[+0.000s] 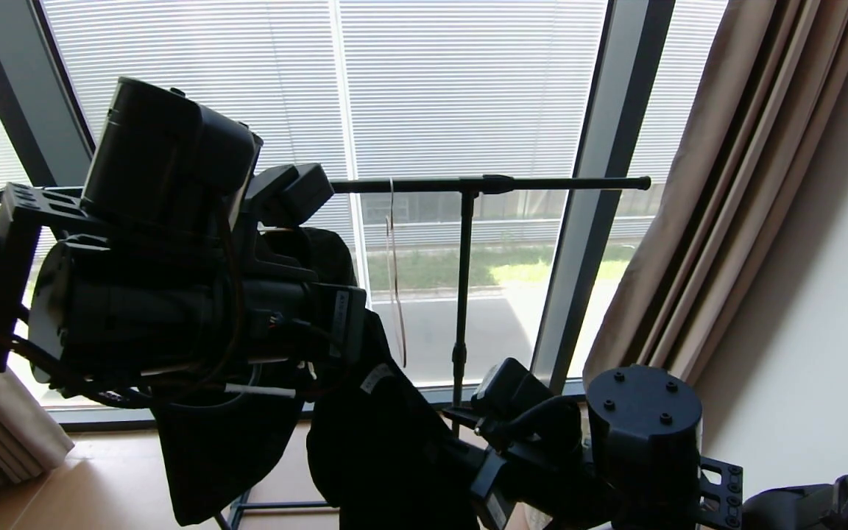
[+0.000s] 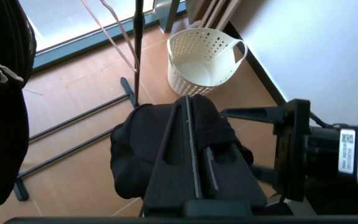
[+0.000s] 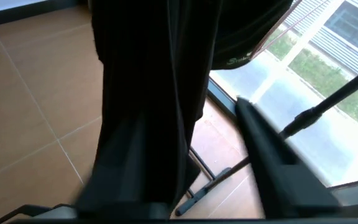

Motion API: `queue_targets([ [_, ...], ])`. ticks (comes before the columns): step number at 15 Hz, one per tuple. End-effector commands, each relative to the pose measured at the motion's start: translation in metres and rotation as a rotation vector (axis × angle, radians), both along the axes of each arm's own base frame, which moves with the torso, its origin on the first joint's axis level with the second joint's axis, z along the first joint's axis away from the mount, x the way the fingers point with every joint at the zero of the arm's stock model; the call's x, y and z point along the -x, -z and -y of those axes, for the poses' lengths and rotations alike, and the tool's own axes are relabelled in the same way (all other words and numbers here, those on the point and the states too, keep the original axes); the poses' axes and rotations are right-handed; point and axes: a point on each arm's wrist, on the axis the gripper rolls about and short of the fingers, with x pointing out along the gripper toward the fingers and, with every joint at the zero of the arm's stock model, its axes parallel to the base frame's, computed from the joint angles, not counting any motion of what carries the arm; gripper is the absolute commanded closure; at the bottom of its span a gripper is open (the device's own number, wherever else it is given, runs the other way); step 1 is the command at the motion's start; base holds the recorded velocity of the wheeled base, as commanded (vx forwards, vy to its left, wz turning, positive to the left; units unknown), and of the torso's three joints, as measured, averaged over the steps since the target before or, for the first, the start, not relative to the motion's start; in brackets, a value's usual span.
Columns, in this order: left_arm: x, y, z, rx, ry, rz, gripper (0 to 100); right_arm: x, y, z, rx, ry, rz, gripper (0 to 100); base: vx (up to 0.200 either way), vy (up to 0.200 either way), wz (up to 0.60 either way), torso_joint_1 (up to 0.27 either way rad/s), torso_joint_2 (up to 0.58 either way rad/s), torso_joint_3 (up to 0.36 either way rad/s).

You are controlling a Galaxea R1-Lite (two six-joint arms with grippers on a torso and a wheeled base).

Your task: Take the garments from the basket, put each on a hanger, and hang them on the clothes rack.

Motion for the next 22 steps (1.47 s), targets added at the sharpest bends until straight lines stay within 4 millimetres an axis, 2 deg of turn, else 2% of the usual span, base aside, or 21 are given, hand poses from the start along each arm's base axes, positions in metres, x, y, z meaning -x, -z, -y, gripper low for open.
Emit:
queue_targets([
  [1,0.001,0.002,-0.001,-0.004,-0.001,-0.006,100,-0.004,0.0,0.001,0.0,0.012,0.0,100,0.0,0.0,0.0,0.0,0.0,0.0],
  [6,0.002,0.007,-0.001,-0.016,0.003,-0.019,100,-0.004,-0.007,0.005,-0.019,0.021,0.014,100,0.0,0.0,0.0,0.0,0.0,0.0],
  [9,0.008,0.019,-0.007,-0.053,0.014,-0.048,100,-0.027,-0.017,0.026,-0.061,0.136,0.026,100,0.0,0.0,0.0,0.0,0.0,0.0],
  [12,0.015,0.031,-0.011,-0.118,0.059,-0.045,100,-0.033,-0.025,0.025,-0.121,0.165,0.01,100,0.0,0.0,0.0,0.0,0.0,0.0],
  [13,0.019,0.035,-0.013,-0.148,0.085,-0.038,0,-0.033,-0.025,0.025,-0.123,0.166,0.01,100,0.0,0.0,0.0,0.0,0.0,0.0],
  [15,0.021,0.037,-0.015,-0.153,0.089,-0.042,0,-0.033,-0.026,0.025,-0.127,0.166,0.012,100,0.0,0.0,0.0,0.0,0.0,0.0],
  [19,0.027,0.043,-0.022,-0.162,0.094,-0.059,0,-0.039,-0.048,0.04,-0.197,0.22,0.044,100,0.0,0.0,0.0,0.0,0.0,0.0],
  [22,0.029,0.052,-0.025,-0.234,0.142,-0.047,0,-0.039,-0.06,0.051,-0.222,0.248,0.06,100,0.0,0.0,0.0,0.0,0.0,0.0],
])
